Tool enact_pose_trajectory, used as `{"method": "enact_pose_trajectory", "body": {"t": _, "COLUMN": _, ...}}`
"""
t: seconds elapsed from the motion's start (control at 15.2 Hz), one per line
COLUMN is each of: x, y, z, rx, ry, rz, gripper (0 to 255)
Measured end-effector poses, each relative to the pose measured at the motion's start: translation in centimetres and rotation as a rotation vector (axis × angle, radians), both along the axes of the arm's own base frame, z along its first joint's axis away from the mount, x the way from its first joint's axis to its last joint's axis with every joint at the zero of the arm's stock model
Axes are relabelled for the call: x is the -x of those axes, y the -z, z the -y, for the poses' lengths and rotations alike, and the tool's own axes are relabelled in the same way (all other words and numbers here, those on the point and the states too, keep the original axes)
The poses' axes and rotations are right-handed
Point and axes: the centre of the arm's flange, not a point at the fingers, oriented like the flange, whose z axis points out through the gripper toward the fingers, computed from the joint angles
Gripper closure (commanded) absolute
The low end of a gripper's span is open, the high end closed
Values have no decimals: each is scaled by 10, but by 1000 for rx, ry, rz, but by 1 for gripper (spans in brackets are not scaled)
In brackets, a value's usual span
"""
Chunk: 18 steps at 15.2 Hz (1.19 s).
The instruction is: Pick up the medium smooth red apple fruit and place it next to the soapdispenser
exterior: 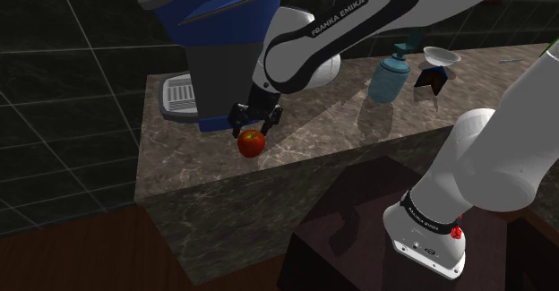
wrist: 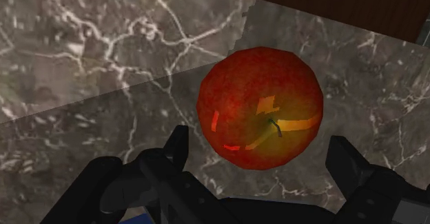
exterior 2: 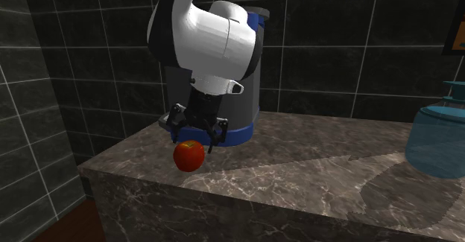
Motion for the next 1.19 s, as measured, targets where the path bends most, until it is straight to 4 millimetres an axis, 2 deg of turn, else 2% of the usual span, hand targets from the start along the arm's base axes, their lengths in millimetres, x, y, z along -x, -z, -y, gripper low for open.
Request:
{"method": "enact_pose_trajectory", "body": {"t": 0.26, "x": 0, "y": 1, "z": -1, "rx": 0, "ry": 0, "rz": 0, "gripper": 0}}
{"method": "enact_pose_trajectory", "body": {"t": 0.33, "x": 0, "y": 1, "z": -1, "rx": 0, "ry": 0, "rz": 0, "gripper": 255}}
{"method": "enact_pose_trajectory", "body": {"t": 0.99, "x": 0, "y": 1, "z": -1, "rx": 0, "ry": 1, "rz": 1, "gripper": 255}}
{"method": "enact_pose_trajectory", "body": {"t": 1.19, "x": 1, "y": -11, "z": -1, "rx": 0, "ry": 0, "rz": 1, "gripper": 255}}
